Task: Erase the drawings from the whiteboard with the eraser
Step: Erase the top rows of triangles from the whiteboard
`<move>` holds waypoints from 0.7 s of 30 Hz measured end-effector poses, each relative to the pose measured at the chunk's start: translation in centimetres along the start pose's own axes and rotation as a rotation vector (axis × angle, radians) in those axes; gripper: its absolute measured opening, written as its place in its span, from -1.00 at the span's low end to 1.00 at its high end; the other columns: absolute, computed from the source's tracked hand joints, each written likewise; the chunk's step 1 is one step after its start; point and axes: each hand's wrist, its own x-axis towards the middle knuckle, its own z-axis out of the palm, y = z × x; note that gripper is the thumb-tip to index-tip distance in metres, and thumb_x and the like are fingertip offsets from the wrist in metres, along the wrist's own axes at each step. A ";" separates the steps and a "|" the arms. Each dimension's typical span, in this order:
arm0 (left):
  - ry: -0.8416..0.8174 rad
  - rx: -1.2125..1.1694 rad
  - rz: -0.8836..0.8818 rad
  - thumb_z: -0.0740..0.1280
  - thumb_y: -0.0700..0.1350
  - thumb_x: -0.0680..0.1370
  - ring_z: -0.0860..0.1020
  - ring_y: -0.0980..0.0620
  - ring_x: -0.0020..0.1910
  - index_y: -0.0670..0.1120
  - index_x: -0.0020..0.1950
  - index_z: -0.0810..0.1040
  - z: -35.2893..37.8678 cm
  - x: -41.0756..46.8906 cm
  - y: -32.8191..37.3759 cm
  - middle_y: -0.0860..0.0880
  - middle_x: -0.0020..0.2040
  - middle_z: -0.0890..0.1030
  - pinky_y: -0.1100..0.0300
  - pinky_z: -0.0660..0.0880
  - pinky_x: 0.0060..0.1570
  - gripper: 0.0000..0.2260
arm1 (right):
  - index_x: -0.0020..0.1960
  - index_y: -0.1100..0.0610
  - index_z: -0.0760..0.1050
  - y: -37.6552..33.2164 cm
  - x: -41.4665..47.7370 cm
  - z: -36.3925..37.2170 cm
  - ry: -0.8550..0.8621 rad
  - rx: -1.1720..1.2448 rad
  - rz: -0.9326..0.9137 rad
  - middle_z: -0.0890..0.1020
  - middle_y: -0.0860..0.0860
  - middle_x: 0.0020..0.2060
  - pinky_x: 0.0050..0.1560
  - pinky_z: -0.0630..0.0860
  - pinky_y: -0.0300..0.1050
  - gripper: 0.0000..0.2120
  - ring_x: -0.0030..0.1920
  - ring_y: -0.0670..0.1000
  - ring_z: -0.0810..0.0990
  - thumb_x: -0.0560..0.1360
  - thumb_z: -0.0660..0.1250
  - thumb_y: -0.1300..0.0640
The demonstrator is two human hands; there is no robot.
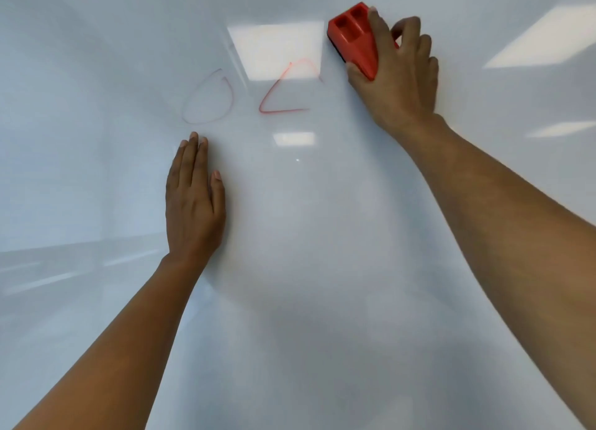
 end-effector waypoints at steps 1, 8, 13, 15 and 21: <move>0.005 -0.003 0.000 0.04 -0.15 0.65 0.14 -0.05 0.54 -0.22 0.53 0.21 0.0 0.0 0.0 -0.11 0.54 0.21 0.23 -0.02 0.51 -0.56 | 0.55 -0.01 0.05 -0.8 0.5 0.3 -0.002 0.003 0.029 0.27 0.15 0.38 0.23 0.35 0.07 -0.35 0.30 0.17 0.32 0.55 0.18 -0.18; 0.033 -0.018 -0.005 0.05 -0.16 0.64 0.15 -0.07 0.53 -0.23 0.52 0.22 0.1 0.0 -0.1 -0.14 0.53 0.22 0.20 0.00 0.51 -0.56 | 0.56 -0.04 0.01 -6.8 -5.2 1.6 -0.124 -0.031 -0.381 0.30 0.10 0.37 0.13 0.33 0.07 -0.32 0.24 0.18 0.35 0.53 0.16 -0.21; 0.038 -0.038 -0.032 0.04 -0.15 0.64 0.15 -0.05 0.53 -0.22 0.52 0.22 0.0 0.0 -0.3 -0.13 0.54 0.23 0.22 0.01 0.51 -0.56 | 0.55 -0.06 0.02 -5.3 -8.2 1.4 -0.185 -0.053 -0.613 0.34 0.07 0.33 0.08 0.33 0.04 -0.33 0.16 0.13 0.39 0.54 0.17 -0.21; 0.041 -0.038 -0.026 0.04 -0.15 0.64 0.16 -0.05 0.53 -0.23 0.52 0.23 0.1 0.0 -0.2 -0.13 0.53 0.23 0.22 0.00 0.51 -0.56 | 0.55 -0.08 0.05 -4.1 -6.8 1.0 -0.159 -0.080 -0.578 0.36 0.07 0.33 0.06 0.32 0.05 -0.34 0.16 0.16 0.39 0.52 0.19 -0.21; 0.051 -0.061 -0.025 0.04 -0.16 0.64 0.16 -0.05 0.53 -0.23 0.51 0.23 0.2 -0.2 -0.1 -0.13 0.53 0.23 0.23 0.01 0.51 -0.57 | 0.54 0.01 0.07 -1.9 0.0 0.5 0.014 -0.027 -0.103 0.28 0.14 0.38 0.20 0.35 0.11 -0.35 0.29 0.17 0.33 0.55 0.19 -0.16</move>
